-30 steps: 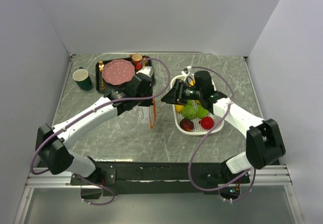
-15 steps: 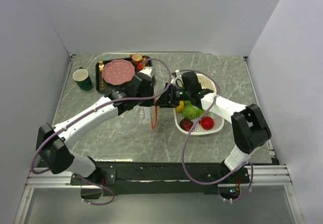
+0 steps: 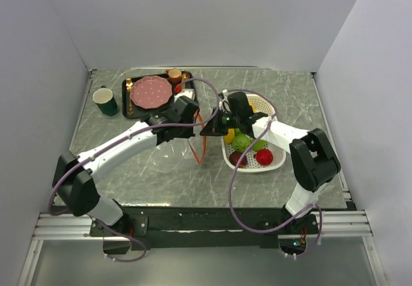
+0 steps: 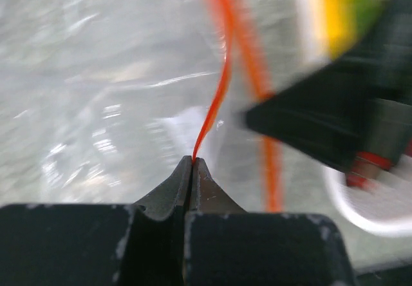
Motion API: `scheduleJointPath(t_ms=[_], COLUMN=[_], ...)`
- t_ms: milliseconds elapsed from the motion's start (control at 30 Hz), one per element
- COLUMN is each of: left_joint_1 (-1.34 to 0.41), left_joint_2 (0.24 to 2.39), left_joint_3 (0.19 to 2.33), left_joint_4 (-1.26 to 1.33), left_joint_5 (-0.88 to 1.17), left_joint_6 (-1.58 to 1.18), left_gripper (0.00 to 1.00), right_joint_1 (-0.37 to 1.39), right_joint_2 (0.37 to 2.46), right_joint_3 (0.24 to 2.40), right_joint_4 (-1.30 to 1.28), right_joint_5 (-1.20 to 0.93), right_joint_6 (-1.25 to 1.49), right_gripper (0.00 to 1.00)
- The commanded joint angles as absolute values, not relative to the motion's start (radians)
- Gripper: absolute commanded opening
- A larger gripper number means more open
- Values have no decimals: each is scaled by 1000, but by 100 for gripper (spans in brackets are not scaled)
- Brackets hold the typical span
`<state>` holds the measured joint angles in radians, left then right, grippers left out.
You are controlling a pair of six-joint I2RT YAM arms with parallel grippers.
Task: Place the food in the zip-top bag and seal the zipper
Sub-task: Open the zipper of the food storage bag.
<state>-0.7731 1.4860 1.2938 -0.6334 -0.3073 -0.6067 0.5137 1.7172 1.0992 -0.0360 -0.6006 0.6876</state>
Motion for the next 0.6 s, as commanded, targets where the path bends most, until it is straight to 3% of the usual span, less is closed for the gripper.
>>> scheduleJointPath(t_ms=[0, 267, 567], left_joint_1=[-765, -764, -765], left_joint_2=[1561, 1615, 1491], left_joint_3=[1353, 1474, 1482], left_joint_4=[-829, -998, -1012], left_joint_5=[-537, -727, -742], left_joint_6=[-663, -707, -761], left_gripper=[1, 1, 1], right_joint_1=[549, 649, 655], right_joint_2=[1634, 1628, 1700], right_joint_3=[1112, 1103, 1083], right_joint_4=[-86, -153, -129], right_joint_5=[-408, -154, -147], right_joint_6=[644, 709, 808], right_gripper=[0, 0, 0])
